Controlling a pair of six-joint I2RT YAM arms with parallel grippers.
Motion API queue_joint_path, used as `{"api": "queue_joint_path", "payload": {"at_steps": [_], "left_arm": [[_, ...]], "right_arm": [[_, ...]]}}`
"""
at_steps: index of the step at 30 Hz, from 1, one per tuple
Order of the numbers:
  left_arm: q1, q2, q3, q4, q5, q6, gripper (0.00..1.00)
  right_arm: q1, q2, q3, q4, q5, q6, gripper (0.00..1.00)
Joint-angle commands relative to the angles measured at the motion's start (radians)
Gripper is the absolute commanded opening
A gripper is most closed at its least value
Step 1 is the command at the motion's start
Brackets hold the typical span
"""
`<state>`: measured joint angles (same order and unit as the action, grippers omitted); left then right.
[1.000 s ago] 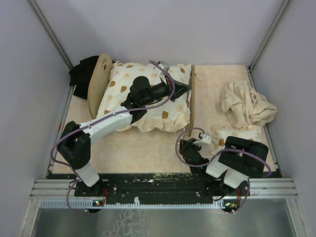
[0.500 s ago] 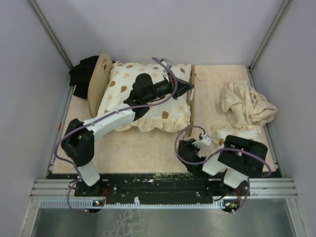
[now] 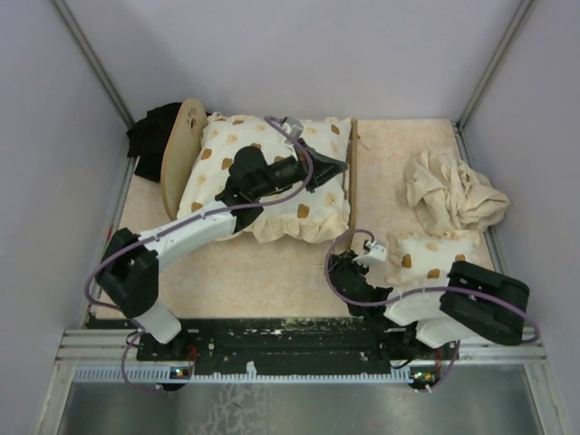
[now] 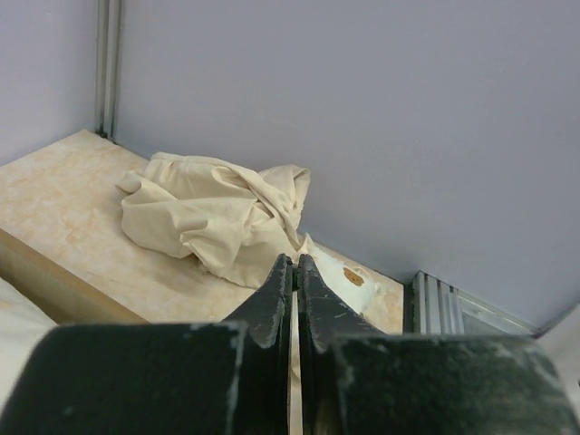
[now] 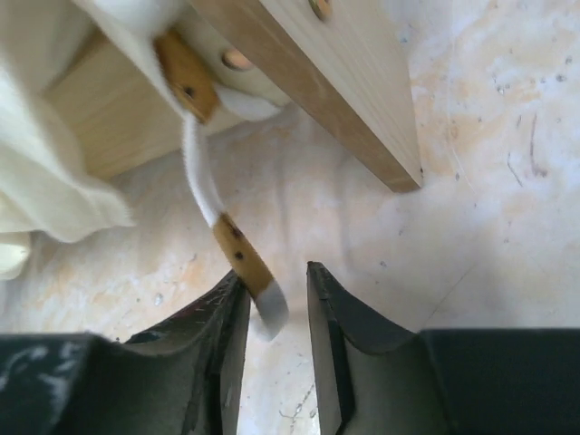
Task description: Set up the pet bed
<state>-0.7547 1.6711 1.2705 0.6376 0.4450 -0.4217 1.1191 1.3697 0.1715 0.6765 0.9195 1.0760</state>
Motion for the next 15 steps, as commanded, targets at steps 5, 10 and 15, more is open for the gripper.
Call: {"api": "queue_joint_path", "payload": {"at_steps": [5, 10, 15], "left_arm": [[-0.020, -0.260, -0.335, 0.151, 0.049, 0.028, 0.04], [-0.087, -0.333, -0.501, 0.167, 0.086, 0.057, 0.04], [-0.198, -0.320, -0.638, 0.141, 0.068, 0.139, 0.05]], "right_arm": [[0.011, -0.438, 0.009, -0.379, 0.041, -0.085, 0.44], [0.010, -0.823, 0.002, -0.526, 0.081, -0.235, 0.48], [0.009, -1.069, 0.067, -0.682, 0.099, -0.309, 0.49]]}}
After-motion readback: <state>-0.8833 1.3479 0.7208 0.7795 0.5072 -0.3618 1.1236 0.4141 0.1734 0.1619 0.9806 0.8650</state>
